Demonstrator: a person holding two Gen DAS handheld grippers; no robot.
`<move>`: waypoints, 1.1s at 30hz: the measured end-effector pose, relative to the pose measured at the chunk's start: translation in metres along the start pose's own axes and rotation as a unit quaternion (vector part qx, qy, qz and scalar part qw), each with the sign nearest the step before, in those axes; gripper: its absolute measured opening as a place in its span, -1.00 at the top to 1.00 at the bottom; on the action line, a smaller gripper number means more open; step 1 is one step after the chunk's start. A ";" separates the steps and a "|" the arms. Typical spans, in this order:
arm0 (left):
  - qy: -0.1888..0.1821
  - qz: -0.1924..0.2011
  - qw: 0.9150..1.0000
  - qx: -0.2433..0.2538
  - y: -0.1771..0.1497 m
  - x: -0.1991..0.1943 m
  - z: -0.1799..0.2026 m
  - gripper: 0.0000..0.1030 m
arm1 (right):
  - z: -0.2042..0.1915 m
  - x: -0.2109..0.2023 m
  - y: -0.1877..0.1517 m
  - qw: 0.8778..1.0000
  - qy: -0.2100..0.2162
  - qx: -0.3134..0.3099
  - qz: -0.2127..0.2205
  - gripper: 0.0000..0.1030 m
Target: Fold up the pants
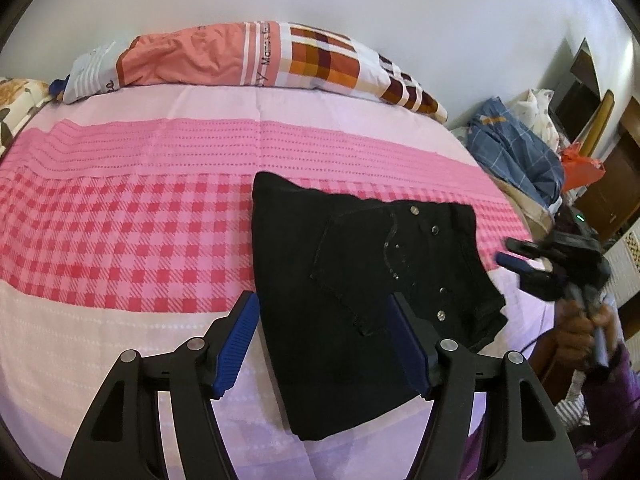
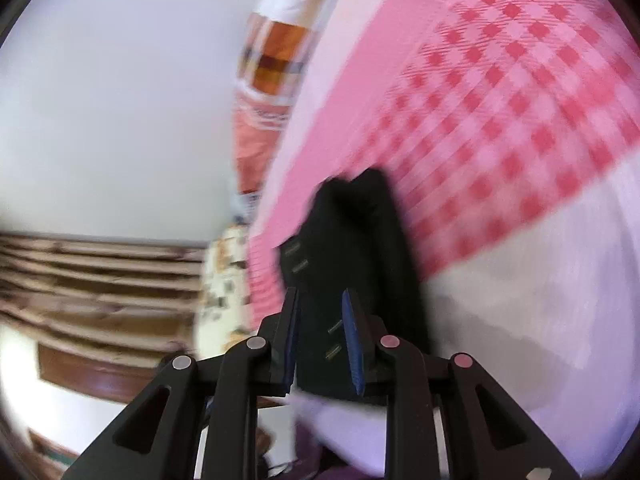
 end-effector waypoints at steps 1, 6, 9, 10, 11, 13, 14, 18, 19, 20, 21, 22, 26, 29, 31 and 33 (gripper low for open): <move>-0.003 0.003 1.000 -0.002 0.000 -0.002 0.000 -0.30 | -0.005 -0.001 -0.013 1.000 0.004 -0.002 -0.005 0.57; -0.022 0.009 0.999 -0.021 -0.002 -0.005 -0.004 -0.32 | 0.007 0.014 -0.062 0.999 0.019 0.039 -0.025 0.57; -0.028 0.002 0.999 -0.031 -0.005 -0.002 -0.008 -0.32 | 0.026 0.022 -0.064 0.997 0.011 0.074 -0.017 0.55; -0.032 0.000 0.999 -0.036 -0.006 -0.001 -0.009 -0.32 | 0.031 0.023 -0.063 0.996 0.011 0.083 -0.013 0.52; -0.039 -0.004 0.998 -0.042 -0.007 0.000 -0.011 -0.32 | 0.038 0.023 -0.061 0.996 0.009 0.094 -0.004 0.51; -0.045 -0.006 0.998 -0.049 -0.009 0.000 -0.014 -0.32 | 0.042 0.024 -0.057 0.994 0.026 0.108 0.004 0.46; -0.047 -0.003 0.997 -0.053 -0.010 -0.001 -0.015 -0.32 | 0.041 0.026 -0.055 0.994 0.023 0.107 0.006 0.38; -0.057 -0.004 0.996 -0.061 -0.012 -0.001 -0.017 -0.32 | 0.030 0.034 -0.045 0.996 -0.021 0.089 0.019 0.14; -0.059 -0.007 0.996 -0.063 -0.012 0.001 -0.017 -0.32 | 0.030 0.035 -0.045 0.996 -0.030 0.087 0.022 0.12; -0.061 -0.010 0.996 -0.062 -0.013 0.002 -0.017 -0.32 | 0.030 0.036 -0.045 0.995 -0.034 0.090 0.027 0.03; -0.062 -0.013 0.996 -0.062 -0.013 0.003 -0.016 -0.32 | 0.030 0.037 -0.045 0.995 -0.027 0.092 0.031 -0.14; -0.063 -0.014 0.996 -0.061 -0.014 0.004 -0.015 -0.32 | 0.029 0.038 -0.045 0.995 -0.016 0.094 0.034 -0.21; -0.063 -0.016 0.996 -0.056 -0.015 0.001 -0.012 -0.32 | 0.029 0.037 -0.054 0.991 0.026 0.126 0.028 -0.25; -0.064 -0.009 0.996 -0.058 -0.015 0.003 -0.011 -0.33 | 0.036 0.037 -0.053 0.990 0.018 0.130 0.040 -0.18; -0.069 -0.015 0.996 -0.063 -0.016 0.006 -0.012 -0.33 | 0.038 0.038 -0.045 0.988 0.015 0.143 0.064 -0.17; -0.072 -0.022 0.995 -0.066 -0.017 0.008 -0.013 -0.33 | 0.035 0.040 -0.042 0.987 0.012 0.138 0.080 -0.28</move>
Point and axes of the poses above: each gripper's, at about its wrist camera, not at the fingertips, and x roughly the way its jaws point, z to its right, y to its top, the point moved 2 cm from there along x, roughly the way its jaws point, and after that the axes turned 8 degrees about -z, right-handed, at the moved point
